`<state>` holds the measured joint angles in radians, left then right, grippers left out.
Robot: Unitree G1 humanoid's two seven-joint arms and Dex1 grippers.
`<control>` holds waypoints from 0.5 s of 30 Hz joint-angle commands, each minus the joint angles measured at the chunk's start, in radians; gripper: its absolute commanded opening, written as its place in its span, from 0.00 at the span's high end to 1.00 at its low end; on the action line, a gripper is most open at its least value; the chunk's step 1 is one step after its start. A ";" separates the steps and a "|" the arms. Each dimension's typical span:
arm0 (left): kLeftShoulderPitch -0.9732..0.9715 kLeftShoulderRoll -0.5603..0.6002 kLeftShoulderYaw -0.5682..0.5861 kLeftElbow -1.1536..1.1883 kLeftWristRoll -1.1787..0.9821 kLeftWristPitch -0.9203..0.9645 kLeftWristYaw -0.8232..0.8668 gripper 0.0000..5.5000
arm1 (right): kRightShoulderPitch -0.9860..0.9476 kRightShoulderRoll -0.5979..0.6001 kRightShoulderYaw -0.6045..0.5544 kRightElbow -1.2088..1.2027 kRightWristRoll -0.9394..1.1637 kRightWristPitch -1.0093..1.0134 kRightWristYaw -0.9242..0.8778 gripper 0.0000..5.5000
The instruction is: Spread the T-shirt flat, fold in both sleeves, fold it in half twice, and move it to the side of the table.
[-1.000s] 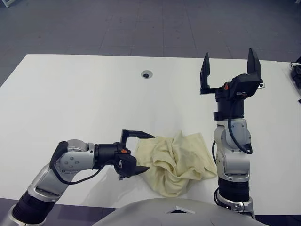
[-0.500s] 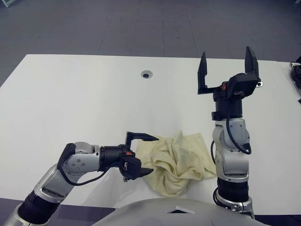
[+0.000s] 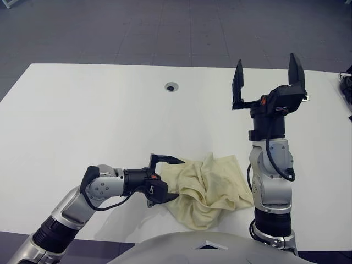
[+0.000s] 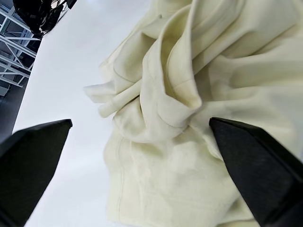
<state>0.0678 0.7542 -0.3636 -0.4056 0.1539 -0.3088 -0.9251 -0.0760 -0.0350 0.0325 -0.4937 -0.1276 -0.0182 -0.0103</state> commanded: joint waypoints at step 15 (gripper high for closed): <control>-0.040 -0.106 -0.032 0.038 0.008 -0.026 0.083 0.02 | 0.003 -0.013 0.000 0.007 -0.002 -0.014 0.012 0.03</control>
<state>0.0425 0.6505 -0.3953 -0.3745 0.1567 -0.3347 -0.8516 -0.0761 -0.0429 0.0313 -0.4891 -0.1285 -0.0296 -0.0035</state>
